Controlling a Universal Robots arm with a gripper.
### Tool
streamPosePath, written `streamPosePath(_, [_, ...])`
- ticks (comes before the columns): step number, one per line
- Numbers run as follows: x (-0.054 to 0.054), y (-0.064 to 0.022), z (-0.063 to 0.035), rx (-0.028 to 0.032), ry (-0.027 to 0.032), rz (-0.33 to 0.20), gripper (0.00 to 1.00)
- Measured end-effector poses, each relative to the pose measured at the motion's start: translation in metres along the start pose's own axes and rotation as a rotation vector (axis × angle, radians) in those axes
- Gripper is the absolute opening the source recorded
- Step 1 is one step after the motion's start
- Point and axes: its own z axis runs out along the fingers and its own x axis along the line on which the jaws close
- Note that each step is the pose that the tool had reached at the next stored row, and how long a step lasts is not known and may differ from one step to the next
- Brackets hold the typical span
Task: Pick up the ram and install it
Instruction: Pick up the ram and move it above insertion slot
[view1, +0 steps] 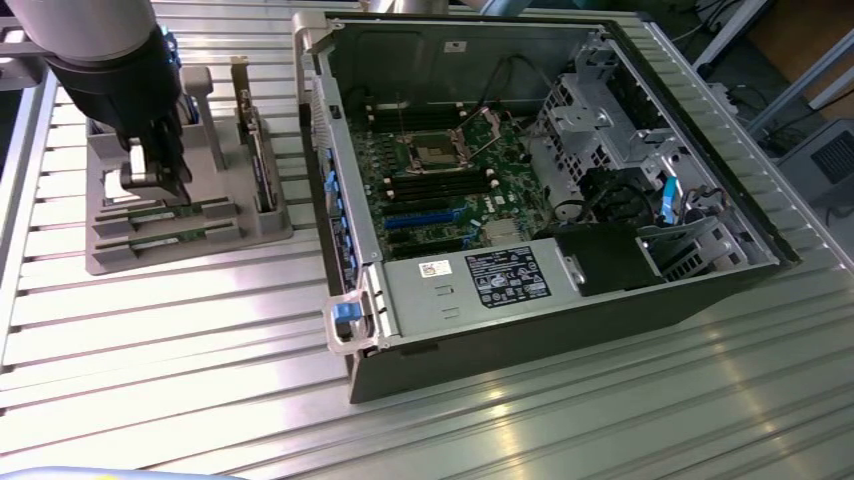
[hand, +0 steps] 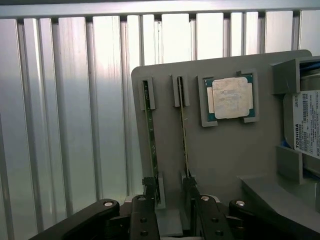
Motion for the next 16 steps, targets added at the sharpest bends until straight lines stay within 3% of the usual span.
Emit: streamPosePath(16, [0.0, 0.0003, 0.0093, 0.0001, 0.0053, 0.0, 0.36])
